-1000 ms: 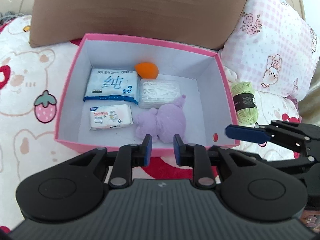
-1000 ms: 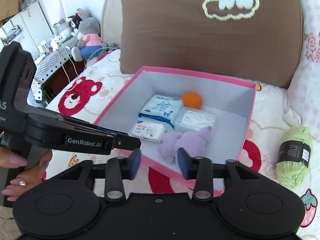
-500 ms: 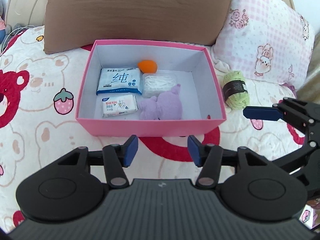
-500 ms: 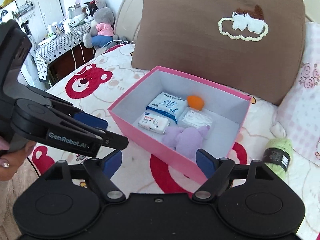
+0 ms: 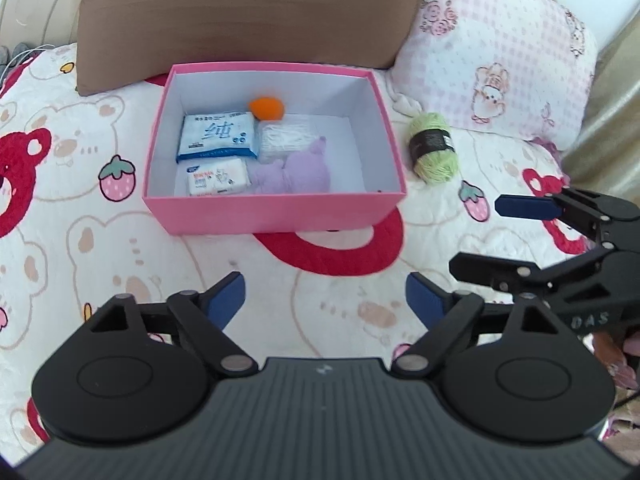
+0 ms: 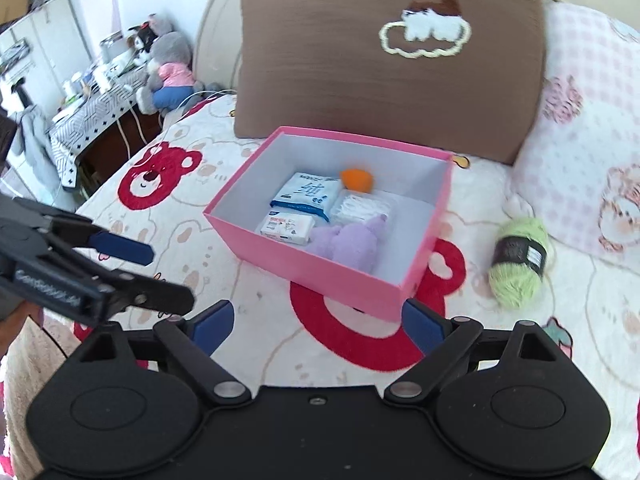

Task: Organize objects
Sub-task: 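Open the left gripper and raise it out of the pink box, then move the left tool toward the green yarn ball beside the box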

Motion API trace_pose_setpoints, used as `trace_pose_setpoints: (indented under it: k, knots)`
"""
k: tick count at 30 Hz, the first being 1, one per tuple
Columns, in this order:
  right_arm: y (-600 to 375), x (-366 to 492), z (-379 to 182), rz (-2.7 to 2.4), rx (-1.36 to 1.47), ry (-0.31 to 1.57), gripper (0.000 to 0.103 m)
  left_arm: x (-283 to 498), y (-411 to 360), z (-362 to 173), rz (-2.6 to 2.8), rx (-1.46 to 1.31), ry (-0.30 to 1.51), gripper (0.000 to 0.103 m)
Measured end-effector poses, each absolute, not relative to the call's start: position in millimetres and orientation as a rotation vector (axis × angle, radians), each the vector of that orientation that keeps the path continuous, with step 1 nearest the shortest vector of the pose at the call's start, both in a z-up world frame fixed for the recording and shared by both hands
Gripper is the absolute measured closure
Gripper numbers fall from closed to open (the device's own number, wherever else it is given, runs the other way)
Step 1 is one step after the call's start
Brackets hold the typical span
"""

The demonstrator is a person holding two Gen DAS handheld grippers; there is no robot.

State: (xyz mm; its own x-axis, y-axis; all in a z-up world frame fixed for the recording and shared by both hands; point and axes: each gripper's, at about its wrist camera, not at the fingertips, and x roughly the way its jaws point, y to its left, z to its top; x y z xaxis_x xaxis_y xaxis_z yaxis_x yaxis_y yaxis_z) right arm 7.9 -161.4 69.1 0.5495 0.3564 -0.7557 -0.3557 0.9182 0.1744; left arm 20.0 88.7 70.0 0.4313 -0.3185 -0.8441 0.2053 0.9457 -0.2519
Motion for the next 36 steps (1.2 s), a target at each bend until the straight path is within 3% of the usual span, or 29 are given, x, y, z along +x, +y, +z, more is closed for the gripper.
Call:
trace_pose_setpoints:
  k: [18, 36]
  knots:
    - [-209.6, -44.5, 74.3, 0.267, -0.014, 0.874, 0.010, -22.9, 38.2, 96.7, -0.416, -0.034, 1.023, 0.003]
    - [-235.8, -43.9, 49.4, 0.238, 0.010, 0.859, 0.010, -3.5, -0.1, 89.7, -0.425, -0.040, 1.063, 0.003]
